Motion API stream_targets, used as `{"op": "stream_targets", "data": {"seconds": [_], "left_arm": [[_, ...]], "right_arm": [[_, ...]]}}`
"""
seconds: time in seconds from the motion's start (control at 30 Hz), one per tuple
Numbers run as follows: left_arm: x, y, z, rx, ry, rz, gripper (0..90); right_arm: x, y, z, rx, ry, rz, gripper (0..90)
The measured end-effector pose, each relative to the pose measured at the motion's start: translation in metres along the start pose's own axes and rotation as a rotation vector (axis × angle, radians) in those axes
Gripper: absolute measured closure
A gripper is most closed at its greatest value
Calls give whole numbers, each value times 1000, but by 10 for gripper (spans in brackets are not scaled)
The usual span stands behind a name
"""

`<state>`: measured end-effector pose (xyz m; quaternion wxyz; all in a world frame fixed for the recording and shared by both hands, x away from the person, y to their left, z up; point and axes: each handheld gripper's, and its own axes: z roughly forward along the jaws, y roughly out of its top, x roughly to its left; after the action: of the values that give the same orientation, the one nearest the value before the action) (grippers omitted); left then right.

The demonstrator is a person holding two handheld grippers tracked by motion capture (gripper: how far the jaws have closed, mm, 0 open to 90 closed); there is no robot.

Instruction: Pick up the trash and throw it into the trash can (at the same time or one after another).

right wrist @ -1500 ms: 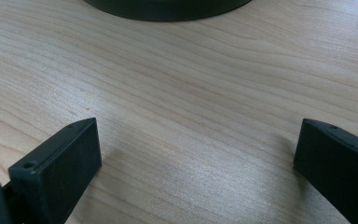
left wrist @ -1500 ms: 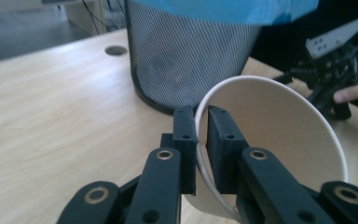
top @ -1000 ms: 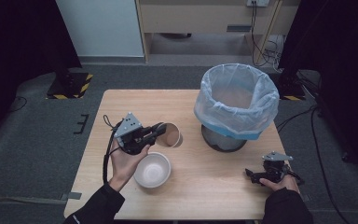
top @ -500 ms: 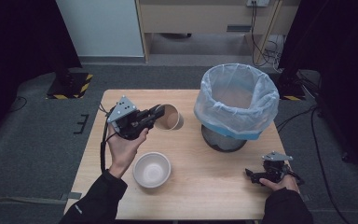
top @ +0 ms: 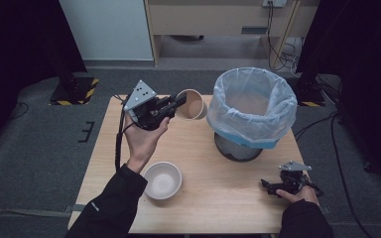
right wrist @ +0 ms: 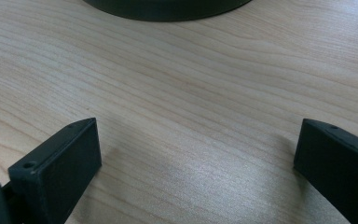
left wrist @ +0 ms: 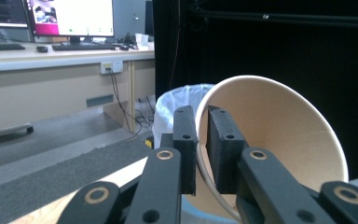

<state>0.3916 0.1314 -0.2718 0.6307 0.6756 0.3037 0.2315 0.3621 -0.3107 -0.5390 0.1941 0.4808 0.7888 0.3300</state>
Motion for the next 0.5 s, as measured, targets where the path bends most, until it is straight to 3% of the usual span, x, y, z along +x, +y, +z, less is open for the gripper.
{"op": "stream_targets", "data": {"seconds": [0.5], "left_arm": [[-20,44,21,-67,-22,40,819]], "right_arm": [[0,0,0,2,1,5,8]]}}
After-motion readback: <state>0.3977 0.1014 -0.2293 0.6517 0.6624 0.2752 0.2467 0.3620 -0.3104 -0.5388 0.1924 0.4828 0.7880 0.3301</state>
